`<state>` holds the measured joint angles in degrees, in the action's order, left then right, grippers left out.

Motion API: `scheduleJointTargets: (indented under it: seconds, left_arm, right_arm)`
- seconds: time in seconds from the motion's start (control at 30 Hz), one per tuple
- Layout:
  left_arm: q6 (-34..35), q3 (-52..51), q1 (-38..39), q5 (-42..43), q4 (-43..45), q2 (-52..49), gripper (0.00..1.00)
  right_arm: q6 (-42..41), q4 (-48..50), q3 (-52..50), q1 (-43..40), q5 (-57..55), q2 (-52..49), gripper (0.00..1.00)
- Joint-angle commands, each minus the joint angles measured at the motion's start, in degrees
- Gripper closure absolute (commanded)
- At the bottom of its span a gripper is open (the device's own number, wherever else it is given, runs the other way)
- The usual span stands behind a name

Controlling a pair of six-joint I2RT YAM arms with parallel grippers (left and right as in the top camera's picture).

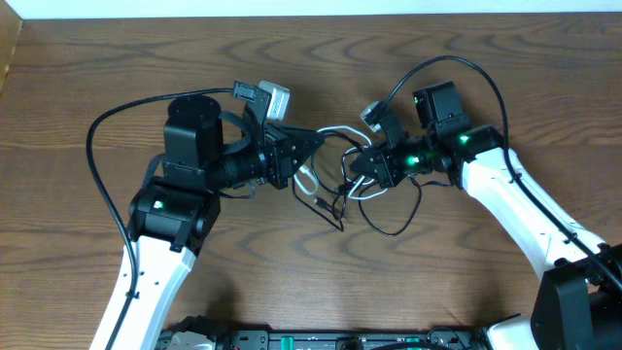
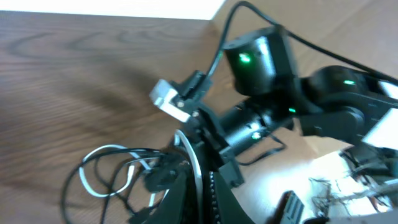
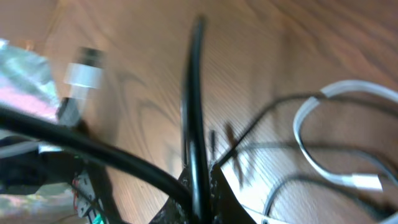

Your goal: Untangle cables

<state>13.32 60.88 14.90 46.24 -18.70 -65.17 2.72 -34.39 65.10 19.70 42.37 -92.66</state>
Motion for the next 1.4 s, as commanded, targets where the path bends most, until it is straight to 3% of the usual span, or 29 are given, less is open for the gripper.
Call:
scheduleJointTargets:
  seconds: [0.0, 0.03, 0.1, 0.17, 0.2, 0.4, 0.6, 0.9, 1.13, 1.37]
  left_arm:
    - [-0.15, 0.90, -0.02, -5.90, -0.28, 0.44, 0.84]
    - [-0.20, 0.87, -0.02, -6.91, -0.90, 0.44, 0.70]
    - [-2.51, 0.83, -0.02, -7.34, -2.43, 0.28, 0.51]
    - [-3.96, 0.83, -0.02, -7.34, -4.17, -0.24, 0.36]
    - [-4.44, 0.83, -0.02, -7.34, -4.94, -0.66, 0.33]
    - [-4.94, 0.83, -0.02, -6.21, -6.54, -4.15, 0.32]
    - [-7.58, 0.83, -0.02, 1.57, -6.56, -7.28, 0.32]
    - [-13.70, 0.83, 0.09, 9.88, -6.34, -10.16, 0.32]
    - [-13.75, 0.83, 0.09, 10.38, -5.57, -12.83, 0.32]
    - [-13.53, 0.83, 0.11, 16.33, -1.95, -16.59, 0.32]
  right_arm:
    - [-5.73, -3.74, -0.13, -0.92, -12.07, 0.81, 0.99]
    - [-5.01, -4.52, -0.13, -0.92, -12.02, 1.29, 0.99]
    - [-3.91, -5.86, -0.13, -0.98, -12.04, 2.75, 0.99]
    - [-3.21, -6.47, -0.13, -1.07, -11.98, 4.98, 0.99]
    - [-3.04, -6.54, -0.13, -1.07, -12.00, 6.25, 0.99]
    - [-4.35, -6.32, 0.35, -1.97, -12.09, 15.72, 0.99]
    - [-9.20, -6.51, 0.37, -4.66, -17.77, 22.86, 0.99]
    - [-9.35, -6.82, 0.37, -7.61, -6.84, 25.16, 0.99]
    - [-9.29, -6.80, 0.37, -7.63, 1.51, 25.18, 0.99]
    - [-8.66, -7.48, 0.37, -7.61, 5.77, 25.16, 0.99]
